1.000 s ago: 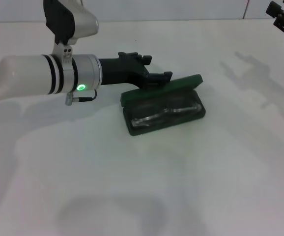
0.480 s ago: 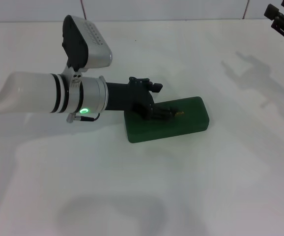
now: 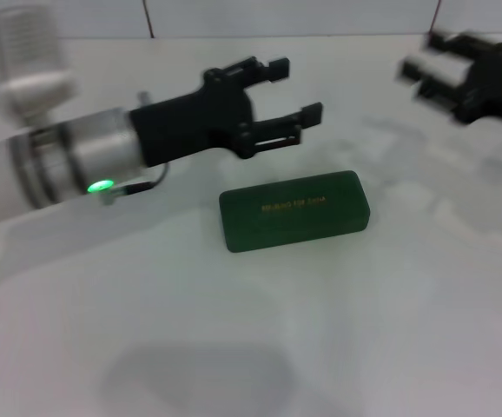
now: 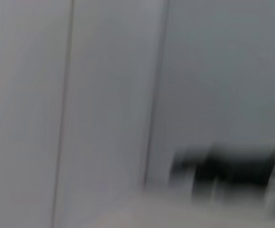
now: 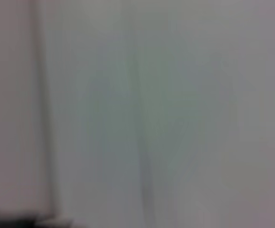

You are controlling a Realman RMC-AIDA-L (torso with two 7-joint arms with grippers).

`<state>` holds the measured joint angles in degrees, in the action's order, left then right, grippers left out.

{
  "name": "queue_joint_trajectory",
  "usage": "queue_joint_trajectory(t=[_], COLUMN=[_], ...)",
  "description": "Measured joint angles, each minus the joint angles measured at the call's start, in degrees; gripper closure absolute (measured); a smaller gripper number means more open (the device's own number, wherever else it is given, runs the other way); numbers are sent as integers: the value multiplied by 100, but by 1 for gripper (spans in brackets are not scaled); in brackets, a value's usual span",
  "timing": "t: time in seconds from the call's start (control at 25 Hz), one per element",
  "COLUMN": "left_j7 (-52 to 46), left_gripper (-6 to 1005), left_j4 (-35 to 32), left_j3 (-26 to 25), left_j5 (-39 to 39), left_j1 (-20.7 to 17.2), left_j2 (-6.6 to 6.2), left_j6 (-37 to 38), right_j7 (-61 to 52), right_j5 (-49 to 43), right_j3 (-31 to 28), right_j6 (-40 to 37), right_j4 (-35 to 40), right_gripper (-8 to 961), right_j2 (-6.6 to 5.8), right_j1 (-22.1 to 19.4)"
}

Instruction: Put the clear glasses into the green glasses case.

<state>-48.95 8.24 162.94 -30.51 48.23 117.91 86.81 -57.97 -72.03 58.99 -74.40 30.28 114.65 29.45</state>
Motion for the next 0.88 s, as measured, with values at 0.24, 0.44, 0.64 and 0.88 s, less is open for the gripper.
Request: queue_joint_trajectory(t=[0.24,0.44,0.64,0.88], left_j7=[832,1213,1293,1394], left_gripper=[183,183,183,183], left_j4=[36,130,398,476], left_j3=[1,0,0,0], left_j5=[210,241,218,-10], left_j1=[-768,-1199,-1303,-1358], left_j2=[-331,-402,-283,-203], left_j6=[1889,2344,2351,2269], right_j7=[-285,-267,-256,-352], right_j5=[-1206,-1390,-1455,-1454], right_j3=[387,382,388,366], right_j6=[-2051,-2329,-2109,-1929], right_j4=[33,238,348,369], right_gripper=[415,415,411,386], right_j2=[-208,-168,-30,47], right_j1=[510,500,527,504])
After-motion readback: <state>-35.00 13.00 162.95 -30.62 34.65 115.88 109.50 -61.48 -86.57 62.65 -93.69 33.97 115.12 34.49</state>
